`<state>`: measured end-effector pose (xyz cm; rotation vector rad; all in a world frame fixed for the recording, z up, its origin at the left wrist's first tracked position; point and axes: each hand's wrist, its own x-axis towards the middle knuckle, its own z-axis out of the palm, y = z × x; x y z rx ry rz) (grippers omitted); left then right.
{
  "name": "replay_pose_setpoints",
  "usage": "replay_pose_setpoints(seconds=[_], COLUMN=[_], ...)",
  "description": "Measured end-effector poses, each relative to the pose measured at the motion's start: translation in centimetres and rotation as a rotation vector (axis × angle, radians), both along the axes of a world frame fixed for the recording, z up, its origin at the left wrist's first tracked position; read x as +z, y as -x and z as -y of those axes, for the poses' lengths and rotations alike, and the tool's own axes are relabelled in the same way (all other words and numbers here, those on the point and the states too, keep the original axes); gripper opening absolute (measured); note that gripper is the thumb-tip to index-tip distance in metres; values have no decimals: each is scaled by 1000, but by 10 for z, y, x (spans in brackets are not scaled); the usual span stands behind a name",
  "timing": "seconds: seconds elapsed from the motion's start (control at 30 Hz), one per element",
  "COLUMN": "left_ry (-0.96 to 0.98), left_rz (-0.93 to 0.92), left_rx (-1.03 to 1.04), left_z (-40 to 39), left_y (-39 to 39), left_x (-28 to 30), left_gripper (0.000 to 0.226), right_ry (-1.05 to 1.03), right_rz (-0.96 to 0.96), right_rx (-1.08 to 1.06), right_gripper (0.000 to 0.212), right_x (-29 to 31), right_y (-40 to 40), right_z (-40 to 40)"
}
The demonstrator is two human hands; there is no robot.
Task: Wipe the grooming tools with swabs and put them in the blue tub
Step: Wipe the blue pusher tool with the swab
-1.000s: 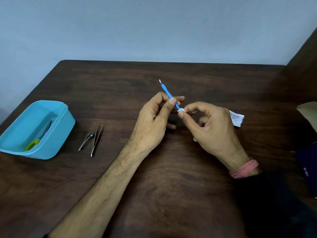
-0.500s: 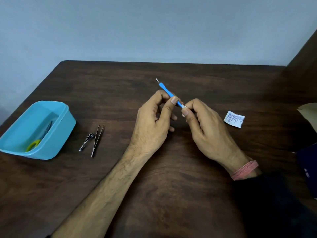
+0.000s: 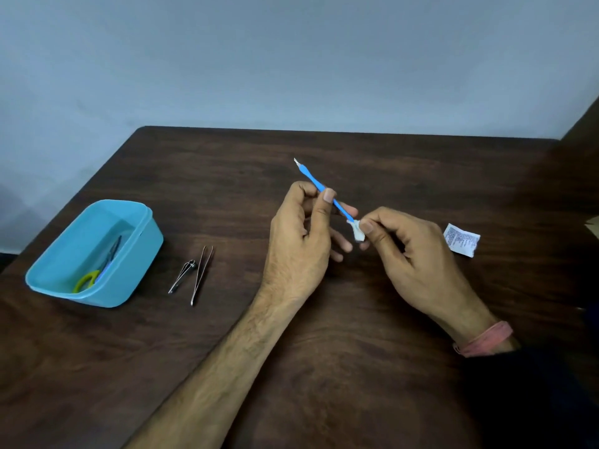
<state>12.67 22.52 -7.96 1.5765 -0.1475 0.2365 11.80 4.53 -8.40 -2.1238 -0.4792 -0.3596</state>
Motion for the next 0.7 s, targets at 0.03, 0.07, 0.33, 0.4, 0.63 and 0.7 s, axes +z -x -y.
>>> replay_pose_setpoints(seconds=[0.03, 0.07, 0.33, 0.4, 0.63, 0.7], left_ry=[14, 18, 12, -3, -199, -218], left_rz=[-13, -24, -47, -45, 4, -25], left_rx=[-3, -10, 16, 22, 130, 193], left_z=[1, 1, 0, -1, -7, -13], left_y=[-1, -1, -1, -1, 4, 10], left_x=[0, 0, -1, -1, -1, 4], left_gripper=[16, 15, 16, 13, 12, 10], right_ry=[-14, -25, -113, -144, -237, -321], right_rz=[-6, -13, -84, -107, -135, -183], right_rx=[-10, -18, -124, -135, -202, -225], right_gripper=[22, 20, 19, 18, 19, 18], right_x=[0, 0, -1, 0, 3, 2], right_y=[-1, -1, 3, 5, 11, 13], right_z=[0, 0, -2, -2, -6, -14])
